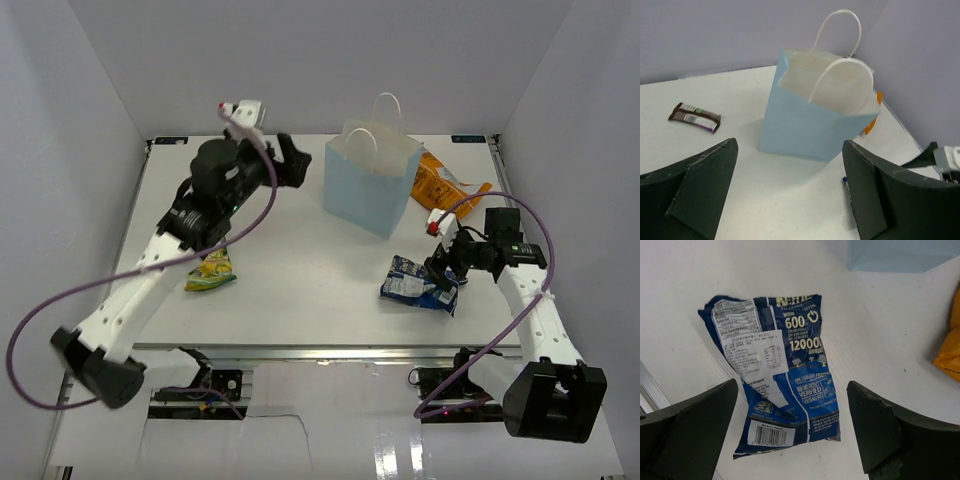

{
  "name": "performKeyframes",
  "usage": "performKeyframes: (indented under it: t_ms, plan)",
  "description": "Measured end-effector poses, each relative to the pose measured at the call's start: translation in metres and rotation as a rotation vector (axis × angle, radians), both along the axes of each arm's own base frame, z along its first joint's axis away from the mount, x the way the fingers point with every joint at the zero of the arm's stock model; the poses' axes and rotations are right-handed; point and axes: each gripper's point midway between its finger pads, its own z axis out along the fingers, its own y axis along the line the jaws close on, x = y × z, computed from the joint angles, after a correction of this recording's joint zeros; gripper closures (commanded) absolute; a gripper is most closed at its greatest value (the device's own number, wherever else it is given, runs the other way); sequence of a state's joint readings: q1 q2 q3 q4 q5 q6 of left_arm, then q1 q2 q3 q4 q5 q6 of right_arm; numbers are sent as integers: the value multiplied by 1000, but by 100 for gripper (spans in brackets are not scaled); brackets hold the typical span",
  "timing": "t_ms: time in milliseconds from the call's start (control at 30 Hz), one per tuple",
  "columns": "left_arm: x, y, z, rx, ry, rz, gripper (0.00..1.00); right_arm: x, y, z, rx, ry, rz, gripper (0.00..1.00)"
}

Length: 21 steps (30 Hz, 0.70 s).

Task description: Place the snacks into the paper bag

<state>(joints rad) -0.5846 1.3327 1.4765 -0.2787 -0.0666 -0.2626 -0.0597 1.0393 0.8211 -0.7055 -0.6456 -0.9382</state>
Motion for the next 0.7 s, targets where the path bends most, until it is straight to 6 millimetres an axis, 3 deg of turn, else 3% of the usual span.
performKeyframes:
  t_ms: [67,133,200,300,433,533,567,700]
  plan:
    - [-39,27,-13,-2,-18,6,2,-9,3,-14,-78,26,48,3]
    - [-65,45,-29,0,-26,8,2,-21,14,-30,-145,46,119,2]
    - [-84,60,-57,17,-7,16,2,-39,25,-53,-233,67,191,4]
    - [-100,74,-107,68,56,27,2,-61,24,-85,-349,117,229,9]
    - [-108,83,-148,126,116,42,2,-50,7,-101,-491,91,141,16]
    - [-110,87,-158,141,123,54,2,-37,0,-104,-541,46,89,35]
    - [-110,88,-160,145,123,56,2,-34,-2,-104,-549,34,75,50]
    - [-112,89,-167,153,131,55,2,-27,0,-101,-542,4,53,73]
